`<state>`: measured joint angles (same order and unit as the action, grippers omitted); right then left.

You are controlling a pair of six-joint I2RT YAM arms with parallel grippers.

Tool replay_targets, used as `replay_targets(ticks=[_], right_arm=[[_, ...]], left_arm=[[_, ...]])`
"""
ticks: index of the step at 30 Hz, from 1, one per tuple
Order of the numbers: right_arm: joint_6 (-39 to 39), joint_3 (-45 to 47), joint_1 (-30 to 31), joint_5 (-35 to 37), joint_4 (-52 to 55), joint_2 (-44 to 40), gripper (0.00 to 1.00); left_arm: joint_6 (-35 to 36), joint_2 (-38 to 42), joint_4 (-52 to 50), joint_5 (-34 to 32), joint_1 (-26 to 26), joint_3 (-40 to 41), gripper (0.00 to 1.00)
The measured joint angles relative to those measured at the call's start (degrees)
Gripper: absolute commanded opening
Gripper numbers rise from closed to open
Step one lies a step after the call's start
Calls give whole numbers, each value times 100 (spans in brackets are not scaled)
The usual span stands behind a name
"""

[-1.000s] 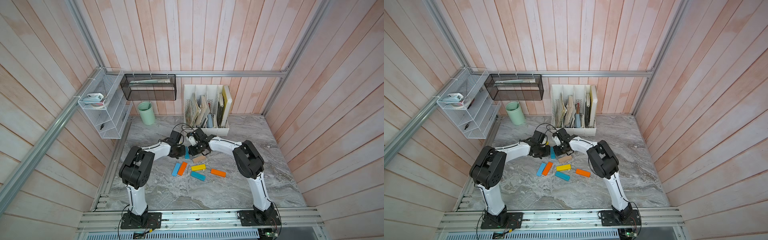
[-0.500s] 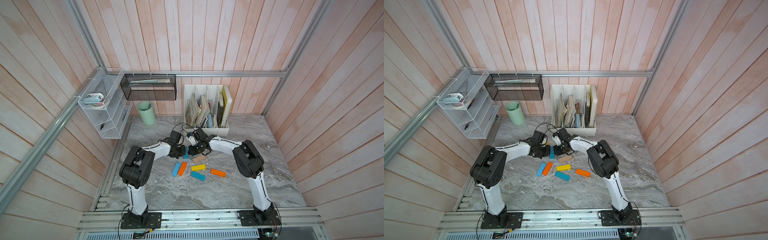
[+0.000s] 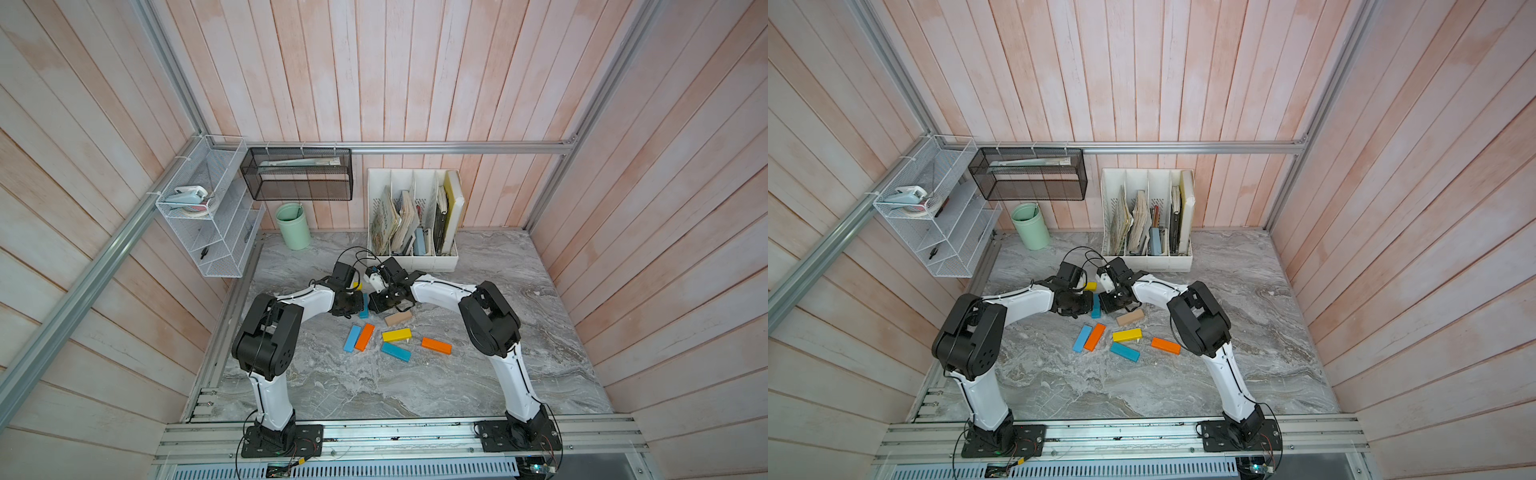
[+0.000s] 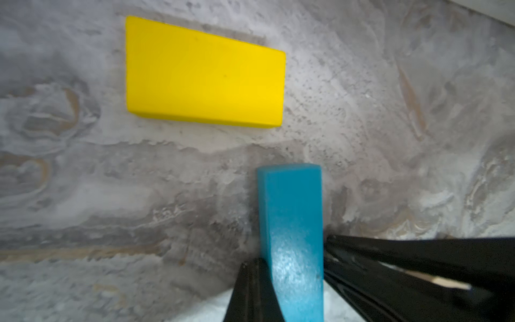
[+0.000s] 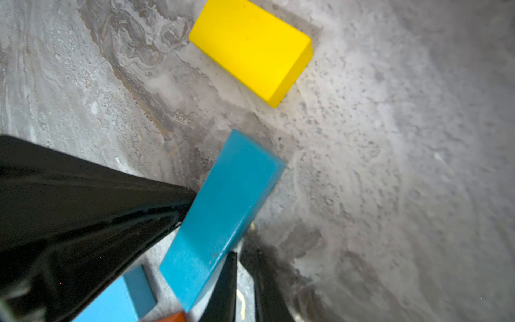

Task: Assemble a giraffe with building blocks
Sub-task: Assemble the building block at the center of the board.

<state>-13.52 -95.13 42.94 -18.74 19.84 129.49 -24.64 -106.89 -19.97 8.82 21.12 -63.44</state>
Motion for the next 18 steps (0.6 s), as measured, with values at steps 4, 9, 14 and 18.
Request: replay_targets(ticks=[4, 9, 14, 18], right_arm=[[0, -155, 37, -9, 37, 94, 15], [-2, -254, 52, -28, 74, 157, 15], [-17, -308, 72, -48, 76, 195, 15], [-37, -422, 109, -68, 79, 275, 15]], left_arm=[[22, 48, -20, -31, -57, 52, 0], [92, 52, -20, -28, -114, 57, 0], [166, 52, -20, -20, -177, 57, 0], [232, 61, -24, -20, -256, 57, 0]])
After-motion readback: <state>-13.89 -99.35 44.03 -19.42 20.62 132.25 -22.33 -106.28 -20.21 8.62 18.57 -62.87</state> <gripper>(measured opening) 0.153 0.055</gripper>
